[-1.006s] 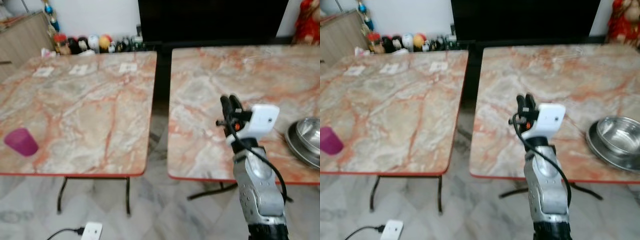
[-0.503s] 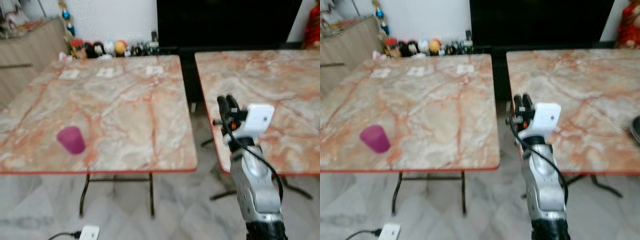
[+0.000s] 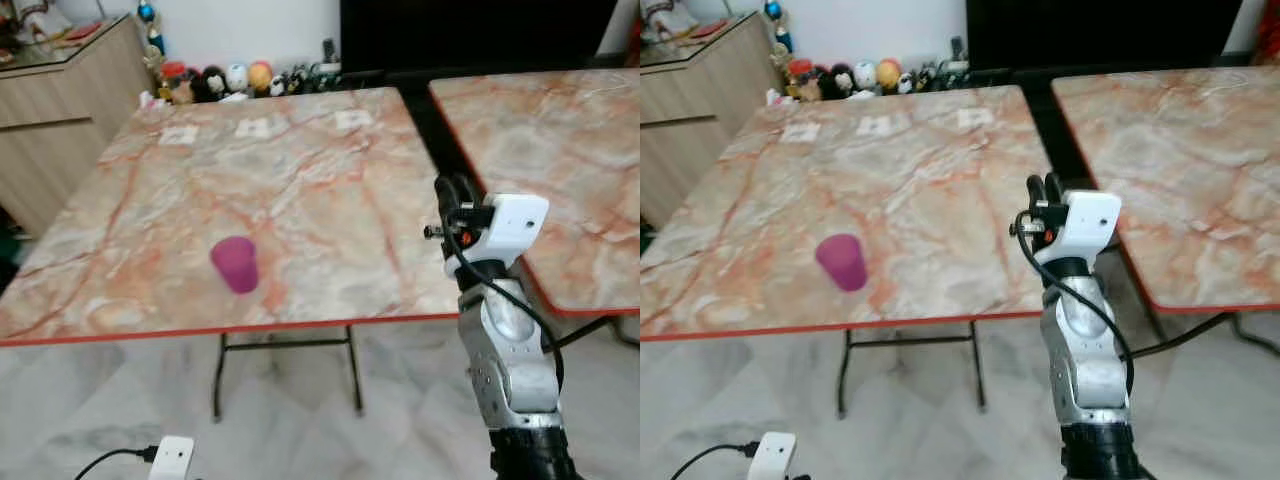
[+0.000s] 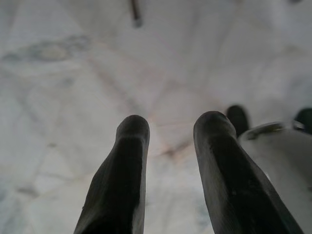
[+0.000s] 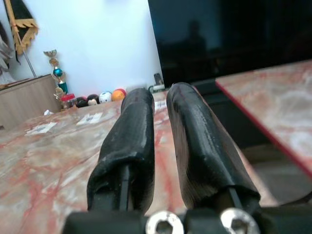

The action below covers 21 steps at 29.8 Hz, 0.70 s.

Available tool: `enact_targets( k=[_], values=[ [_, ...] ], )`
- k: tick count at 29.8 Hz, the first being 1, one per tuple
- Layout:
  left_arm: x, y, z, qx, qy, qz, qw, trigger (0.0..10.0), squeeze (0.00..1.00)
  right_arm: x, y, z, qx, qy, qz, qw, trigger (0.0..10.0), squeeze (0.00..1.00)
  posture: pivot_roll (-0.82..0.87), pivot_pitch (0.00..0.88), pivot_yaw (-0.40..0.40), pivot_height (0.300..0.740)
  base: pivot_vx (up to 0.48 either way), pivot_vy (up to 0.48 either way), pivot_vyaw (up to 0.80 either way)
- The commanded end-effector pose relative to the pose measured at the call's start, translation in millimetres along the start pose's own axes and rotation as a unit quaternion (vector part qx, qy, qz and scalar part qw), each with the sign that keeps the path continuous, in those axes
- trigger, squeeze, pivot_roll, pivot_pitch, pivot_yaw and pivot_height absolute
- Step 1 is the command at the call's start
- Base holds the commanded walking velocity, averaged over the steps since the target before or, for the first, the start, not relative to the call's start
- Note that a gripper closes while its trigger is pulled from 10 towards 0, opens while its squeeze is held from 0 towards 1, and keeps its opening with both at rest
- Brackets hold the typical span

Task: Setting the table

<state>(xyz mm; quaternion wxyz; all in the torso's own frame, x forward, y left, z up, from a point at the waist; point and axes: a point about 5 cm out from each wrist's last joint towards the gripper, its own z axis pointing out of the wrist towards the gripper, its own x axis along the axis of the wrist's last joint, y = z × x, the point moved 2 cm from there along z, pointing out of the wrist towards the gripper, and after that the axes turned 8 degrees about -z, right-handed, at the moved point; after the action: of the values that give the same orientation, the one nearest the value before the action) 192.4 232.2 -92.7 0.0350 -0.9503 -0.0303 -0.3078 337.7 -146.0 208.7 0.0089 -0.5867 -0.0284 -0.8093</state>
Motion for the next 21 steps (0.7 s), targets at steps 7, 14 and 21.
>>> enact_targets(
  k=[7,14,21],
  values=[
    [2.5,0.3,0.8,0.005,0.000,-0.004,1.000,10.0,0.00,-6.1,-0.6,1.0,-0.003,-0.013,0.005,1.000,10.0,0.00,-0.15,0.123,0.090,0.740,0.000,0.069,0.00],
    [6.1,-5.1,0.4,0.005,0.003,-0.005,1.000,10.0,0.00,-7.2,-2.4,1.3,0.001,-0.015,0.006,1.000,10.0,0.00,-0.15,0.121,0.086,0.740,0.000,0.000,0.00],
    [9.4,-4.4,1.1,0.004,0.006,-0.006,1.000,10.0,0.00,-7.9,-4.4,-0.3,0.012,-0.014,-0.010,1.000,10.0,0.00,-0.15,0.112,0.082,0.740,0.000,0.394,0.00]
  ],
)
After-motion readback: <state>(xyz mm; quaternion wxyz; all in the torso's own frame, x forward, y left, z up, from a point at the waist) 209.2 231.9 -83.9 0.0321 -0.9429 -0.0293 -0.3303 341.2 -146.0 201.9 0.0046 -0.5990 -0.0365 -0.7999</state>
